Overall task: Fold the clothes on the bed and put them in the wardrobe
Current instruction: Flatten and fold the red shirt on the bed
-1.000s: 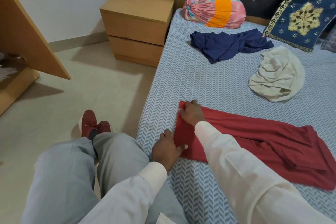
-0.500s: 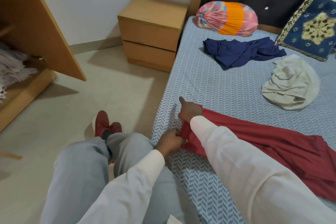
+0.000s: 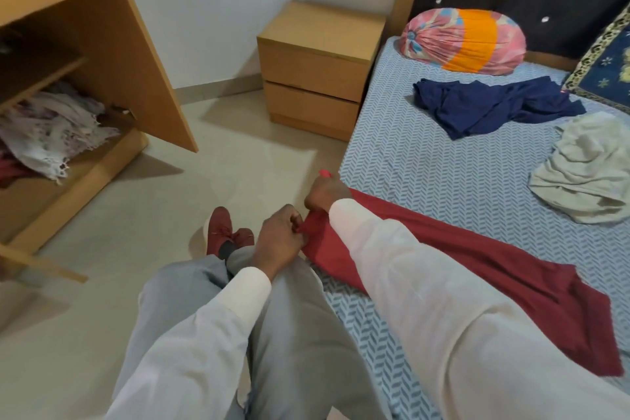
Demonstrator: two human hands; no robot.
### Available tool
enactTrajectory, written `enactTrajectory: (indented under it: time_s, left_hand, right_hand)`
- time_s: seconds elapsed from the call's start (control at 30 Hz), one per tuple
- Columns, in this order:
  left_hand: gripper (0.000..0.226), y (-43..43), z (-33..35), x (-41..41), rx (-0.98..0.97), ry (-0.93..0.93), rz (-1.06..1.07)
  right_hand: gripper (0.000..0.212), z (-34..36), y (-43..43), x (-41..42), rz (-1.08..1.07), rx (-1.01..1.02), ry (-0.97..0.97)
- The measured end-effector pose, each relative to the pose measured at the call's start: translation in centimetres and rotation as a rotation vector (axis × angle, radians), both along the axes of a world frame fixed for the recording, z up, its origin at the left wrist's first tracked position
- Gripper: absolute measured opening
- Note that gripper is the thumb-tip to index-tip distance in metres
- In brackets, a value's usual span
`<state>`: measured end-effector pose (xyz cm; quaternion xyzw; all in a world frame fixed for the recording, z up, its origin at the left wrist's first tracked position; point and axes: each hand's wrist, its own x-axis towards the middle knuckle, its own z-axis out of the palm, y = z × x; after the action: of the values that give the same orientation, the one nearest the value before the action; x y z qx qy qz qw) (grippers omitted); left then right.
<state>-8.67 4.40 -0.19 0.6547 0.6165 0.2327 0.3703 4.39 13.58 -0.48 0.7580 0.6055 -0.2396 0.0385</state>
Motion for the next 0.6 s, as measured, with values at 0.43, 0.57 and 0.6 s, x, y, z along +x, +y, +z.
enactTrajectory:
  time_s: [0.43,0.57,0.6]
  left_hand:
    - [0.093,-4.8,-3.0,8.2,-0.216,0.104,-0.443]
    - [0.106,-6.4,-3.7,11.4,-0.159,0.257,-0.565]
    - [0.105,-6.7,-3.9,12.1,-0.151,0.265,-0.602]
  right_hand:
    - [0.079,-2.6,-15.7,17.9,-0.576,0.244,1.09]
    - [0.077,-2.9,-19.8,23.0,-0.68,0.215,1.155]
    - [0.077,-2.9,-20.6,24.1,-0.707,0.229,1.161]
